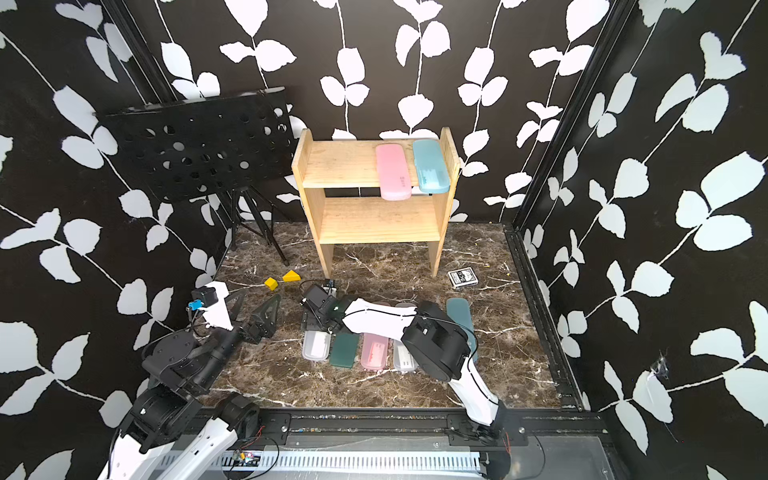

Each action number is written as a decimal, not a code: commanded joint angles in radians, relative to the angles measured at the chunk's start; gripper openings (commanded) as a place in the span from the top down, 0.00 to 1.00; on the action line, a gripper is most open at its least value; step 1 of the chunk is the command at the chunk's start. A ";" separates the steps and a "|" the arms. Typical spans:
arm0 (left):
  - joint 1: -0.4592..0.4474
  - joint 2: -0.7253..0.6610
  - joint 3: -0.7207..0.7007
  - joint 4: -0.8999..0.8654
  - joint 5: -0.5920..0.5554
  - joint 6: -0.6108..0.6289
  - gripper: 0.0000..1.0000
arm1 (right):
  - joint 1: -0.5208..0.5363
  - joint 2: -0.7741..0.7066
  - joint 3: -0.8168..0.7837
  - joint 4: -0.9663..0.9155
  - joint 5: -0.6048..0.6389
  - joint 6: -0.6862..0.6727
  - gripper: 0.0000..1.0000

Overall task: Remove the pencil cases from the shelf
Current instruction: Place the pencil case at the center of the board.

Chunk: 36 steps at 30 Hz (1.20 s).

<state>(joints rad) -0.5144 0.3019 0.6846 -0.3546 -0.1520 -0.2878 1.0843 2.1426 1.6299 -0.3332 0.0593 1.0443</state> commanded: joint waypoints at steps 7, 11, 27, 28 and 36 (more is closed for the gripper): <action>0.001 -0.015 -0.003 -0.014 -0.023 0.003 0.01 | 0.001 0.033 0.039 -0.043 0.054 -0.003 0.10; 0.001 -0.013 -0.002 -0.012 -0.024 0.001 0.01 | 0.000 0.020 0.032 -0.043 0.069 -0.009 0.07; 0.001 0.158 0.120 0.057 0.122 -0.188 0.01 | -0.004 -0.394 -0.070 -0.097 0.276 -0.208 0.00; 0.001 0.179 0.125 0.076 0.144 -0.214 0.01 | -0.011 -0.434 -0.092 -0.109 0.289 -0.217 0.01; -0.002 0.405 0.144 0.374 0.366 -0.466 0.01 | -0.150 -0.849 -0.396 -0.224 0.381 -0.224 0.00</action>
<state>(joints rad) -0.5144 0.6453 0.7990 -0.1474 0.1032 -0.6273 0.9756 1.3659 1.3277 -0.4473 0.3565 0.8402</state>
